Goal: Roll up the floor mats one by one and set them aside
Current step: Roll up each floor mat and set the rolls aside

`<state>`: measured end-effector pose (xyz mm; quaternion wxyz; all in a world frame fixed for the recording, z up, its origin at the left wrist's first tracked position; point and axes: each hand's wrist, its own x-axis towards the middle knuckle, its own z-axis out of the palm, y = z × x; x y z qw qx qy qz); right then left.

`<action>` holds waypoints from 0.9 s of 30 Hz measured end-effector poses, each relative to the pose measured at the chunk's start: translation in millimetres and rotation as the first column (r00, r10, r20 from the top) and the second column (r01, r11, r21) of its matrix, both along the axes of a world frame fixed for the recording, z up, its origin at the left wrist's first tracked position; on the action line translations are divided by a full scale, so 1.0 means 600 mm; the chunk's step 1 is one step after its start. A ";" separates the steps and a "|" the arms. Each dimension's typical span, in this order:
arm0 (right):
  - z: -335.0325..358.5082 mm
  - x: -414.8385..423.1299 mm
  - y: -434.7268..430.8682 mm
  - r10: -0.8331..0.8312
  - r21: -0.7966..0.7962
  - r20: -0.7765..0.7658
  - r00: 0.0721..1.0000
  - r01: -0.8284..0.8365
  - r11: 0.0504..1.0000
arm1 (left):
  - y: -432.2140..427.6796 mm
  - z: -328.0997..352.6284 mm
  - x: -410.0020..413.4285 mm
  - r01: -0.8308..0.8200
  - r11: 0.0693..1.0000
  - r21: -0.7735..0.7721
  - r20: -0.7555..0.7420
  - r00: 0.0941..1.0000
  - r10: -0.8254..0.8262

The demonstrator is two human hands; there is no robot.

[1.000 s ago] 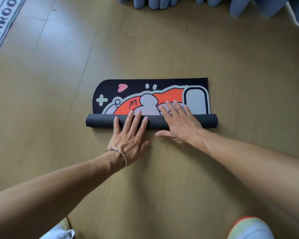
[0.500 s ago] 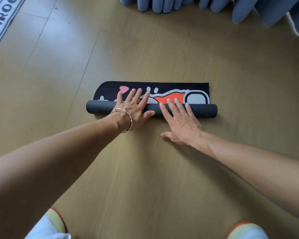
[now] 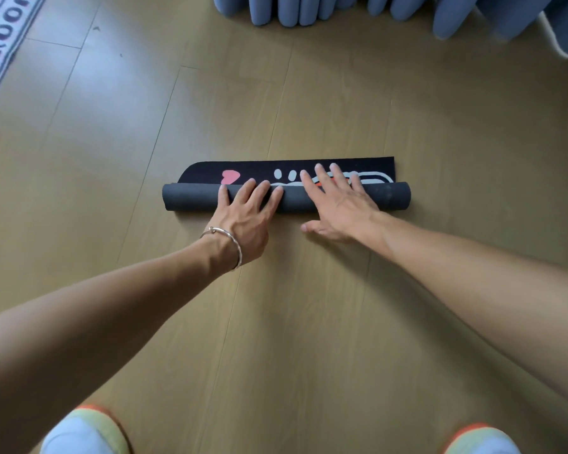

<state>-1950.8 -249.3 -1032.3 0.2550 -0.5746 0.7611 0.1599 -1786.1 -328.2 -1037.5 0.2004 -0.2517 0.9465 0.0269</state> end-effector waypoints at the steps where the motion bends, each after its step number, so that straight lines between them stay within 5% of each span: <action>1: 0.003 0.003 -0.001 -0.027 -0.031 -0.005 1.000 0.027 0.999 | -0.008 0.000 -0.007 -0.002 1.000 -0.001 -0.002 1.000 0.002; 5: 0.011 0.040 0.023 -0.010 -0.145 -0.033 0.999 0.005 0.989 | -0.042 -0.004 -0.035 -0.024 1.000 0.016 0.000 1.000 0.024; 19: 0.013 -0.002 -0.049 -0.061 -0.006 0.032 0.998 0.062 0.998 | -0.069 0.002 -0.062 -0.110 0.993 0.045 -0.093 0.989 0.114; 27: 0.027 -0.007 -0.048 -0.130 -0.083 0.133 0.983 0.142 0.986 | -0.125 0.043 -0.119 -0.214 0.949 0.234 0.100 0.976 0.196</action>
